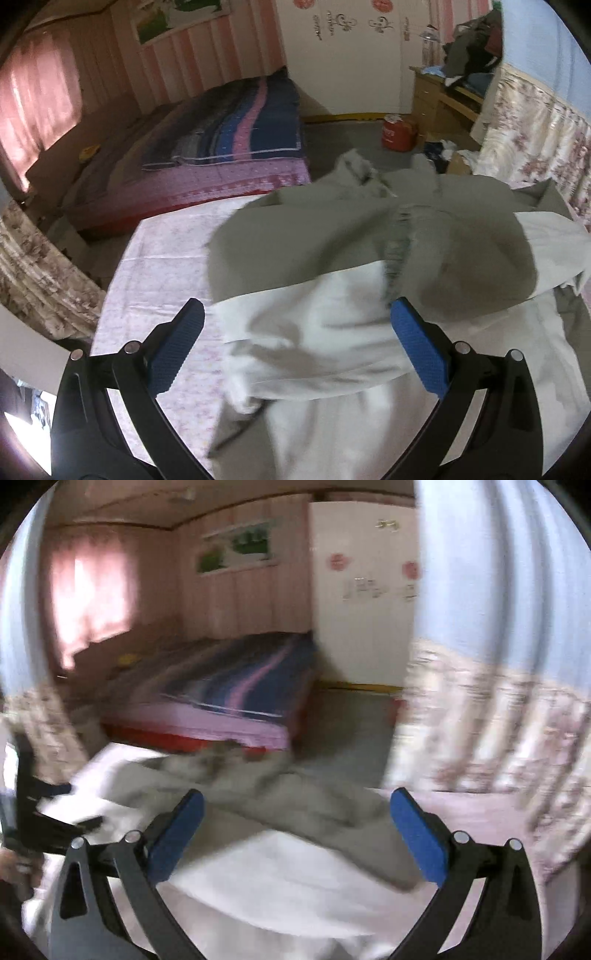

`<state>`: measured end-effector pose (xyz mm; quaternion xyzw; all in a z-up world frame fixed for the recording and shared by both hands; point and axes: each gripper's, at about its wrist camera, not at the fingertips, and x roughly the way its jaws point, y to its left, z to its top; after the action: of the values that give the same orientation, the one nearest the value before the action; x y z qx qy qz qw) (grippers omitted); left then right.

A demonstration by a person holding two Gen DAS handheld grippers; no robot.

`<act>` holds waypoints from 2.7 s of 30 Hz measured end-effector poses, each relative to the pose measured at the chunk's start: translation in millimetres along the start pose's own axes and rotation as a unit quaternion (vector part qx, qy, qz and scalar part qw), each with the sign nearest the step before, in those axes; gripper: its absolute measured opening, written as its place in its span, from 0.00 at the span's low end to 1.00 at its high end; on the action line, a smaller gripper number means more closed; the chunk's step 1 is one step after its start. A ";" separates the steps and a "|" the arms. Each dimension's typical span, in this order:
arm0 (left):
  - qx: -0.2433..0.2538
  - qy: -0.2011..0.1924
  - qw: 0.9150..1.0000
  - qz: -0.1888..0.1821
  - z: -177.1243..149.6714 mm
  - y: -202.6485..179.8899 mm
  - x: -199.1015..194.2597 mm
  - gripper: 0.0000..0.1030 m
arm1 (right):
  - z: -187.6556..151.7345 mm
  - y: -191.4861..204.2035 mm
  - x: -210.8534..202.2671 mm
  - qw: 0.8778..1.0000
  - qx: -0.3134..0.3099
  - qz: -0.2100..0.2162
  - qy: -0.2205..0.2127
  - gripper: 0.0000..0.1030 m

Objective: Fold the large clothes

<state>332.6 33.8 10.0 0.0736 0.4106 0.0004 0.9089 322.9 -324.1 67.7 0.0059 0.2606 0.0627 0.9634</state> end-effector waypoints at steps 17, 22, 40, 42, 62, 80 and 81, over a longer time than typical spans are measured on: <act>-0.018 -0.056 0.992 -0.113 25.6 -9.8 -9.7 0.11 | -49.5 -65.5 29.9 0.991 0.113 0.006 0.073 0.98; -0.035 -0.100 0.994 -0.029 -2.8 77.7 -53.0 0.12 | -48.4 -55.9 37.1 0.991 0.097 0.015 0.089 0.98; -0.067 0.001 0.995 -0.069 -22.0 88.0 7.5 0.95 | -46.7 -12.8 72.7 0.990 0.015 -0.020 0.137 0.98; -0.056 0.037 0.994 -0.083 -13.8 67.1 26.1 0.87 | -49.6 -13.2 74.3 0.990 0.020 -0.018 0.140 0.98; -0.063 0.023 0.992 -0.105 -68.4 89.2 64.5 0.20 | -77.7 28.1 146.4 0.978 -0.136 -0.018 0.160 0.65; 0.024 0.033 0.996 -0.082 26.5 22.8 29.0 0.44 | -10.5 76.7 161.7 0.969 -0.039 0.150 0.190 0.70; 0.027 0.055 0.995 -0.079 30.7 12.4 47.2 0.26 | -10.7 93.3 175.5 0.966 -0.049 0.155 0.201 0.69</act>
<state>387.6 44.8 -3.6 0.0653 0.4645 -0.0785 0.8797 456.8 -210.0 -25.5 -0.0137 0.4415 0.2233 0.8689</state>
